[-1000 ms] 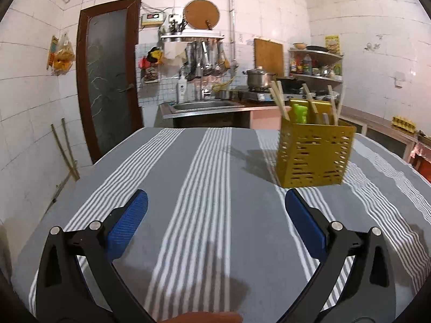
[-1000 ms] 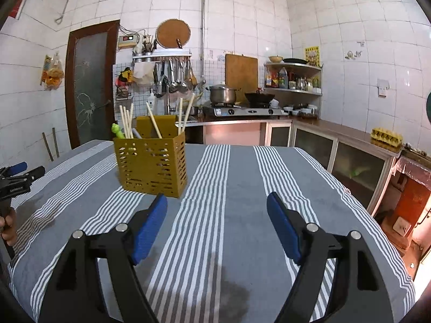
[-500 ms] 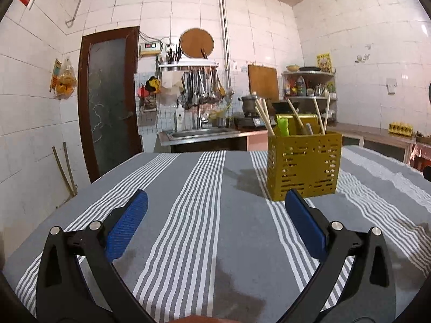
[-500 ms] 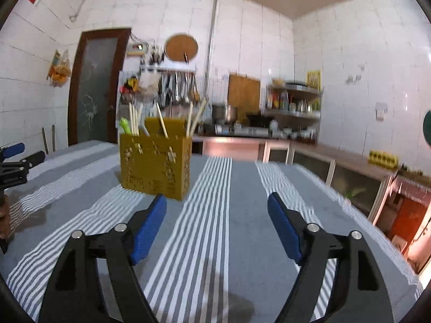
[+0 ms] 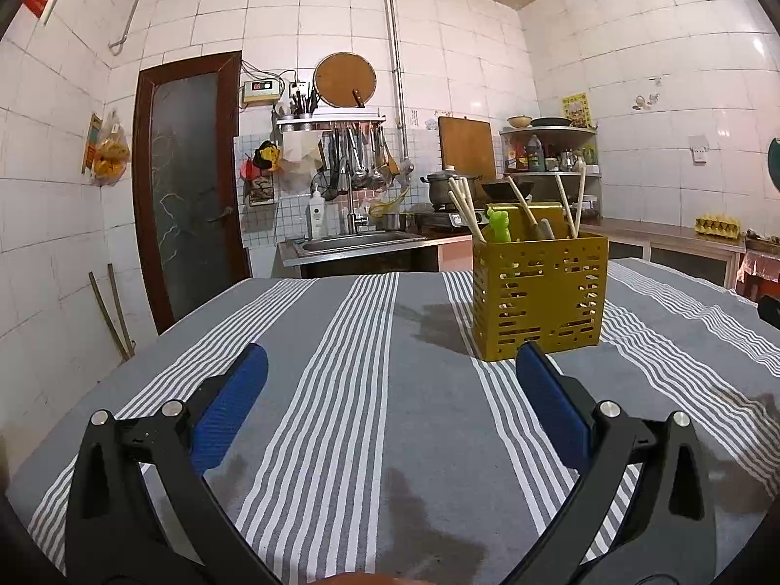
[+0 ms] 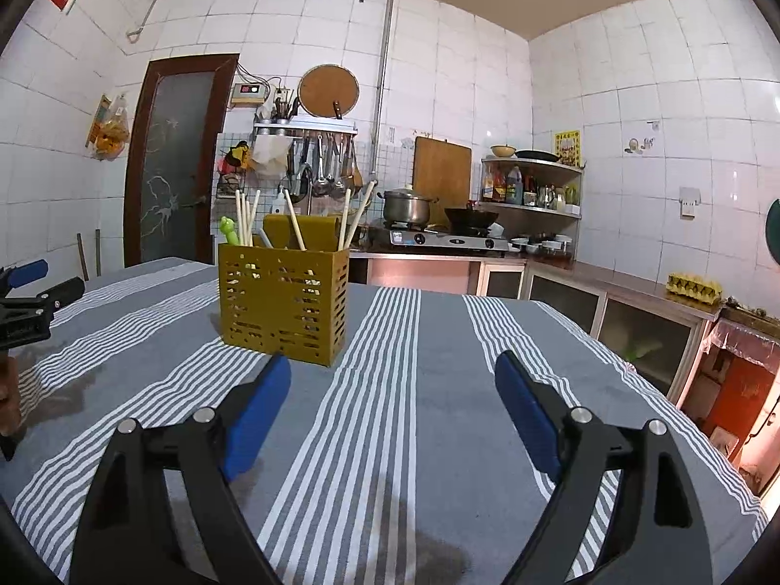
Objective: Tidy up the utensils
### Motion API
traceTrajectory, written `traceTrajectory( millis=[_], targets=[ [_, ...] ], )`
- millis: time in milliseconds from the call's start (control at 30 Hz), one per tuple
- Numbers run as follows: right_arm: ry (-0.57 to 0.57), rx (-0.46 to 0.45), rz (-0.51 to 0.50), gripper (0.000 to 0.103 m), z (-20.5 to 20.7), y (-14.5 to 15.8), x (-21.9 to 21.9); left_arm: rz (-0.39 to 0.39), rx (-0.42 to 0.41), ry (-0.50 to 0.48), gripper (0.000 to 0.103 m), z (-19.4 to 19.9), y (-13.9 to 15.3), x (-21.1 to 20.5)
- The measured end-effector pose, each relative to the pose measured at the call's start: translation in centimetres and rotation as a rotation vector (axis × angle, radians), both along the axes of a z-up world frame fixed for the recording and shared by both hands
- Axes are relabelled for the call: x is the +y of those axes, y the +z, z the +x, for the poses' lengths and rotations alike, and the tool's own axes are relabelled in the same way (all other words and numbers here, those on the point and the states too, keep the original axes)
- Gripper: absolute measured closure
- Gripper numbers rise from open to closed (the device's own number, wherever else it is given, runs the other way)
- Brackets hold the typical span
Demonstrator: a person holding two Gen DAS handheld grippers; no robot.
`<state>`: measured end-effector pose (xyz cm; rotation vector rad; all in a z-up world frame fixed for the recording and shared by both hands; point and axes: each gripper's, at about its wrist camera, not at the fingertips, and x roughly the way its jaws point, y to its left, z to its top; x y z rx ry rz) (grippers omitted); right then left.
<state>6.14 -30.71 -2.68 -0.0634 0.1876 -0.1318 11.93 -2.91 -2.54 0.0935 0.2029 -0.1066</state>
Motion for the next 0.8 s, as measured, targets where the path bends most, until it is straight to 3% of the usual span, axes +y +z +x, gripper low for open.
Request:
traceTrajectory(
  millis=[800],
  targets=[
    [-0.008, 0.005, 0.015, 0.016, 0.06, 0.2, -0.34, -0.02, 0.012, 0.012, 0.005, -0.03, -0.11, 0.58]
  ],
)
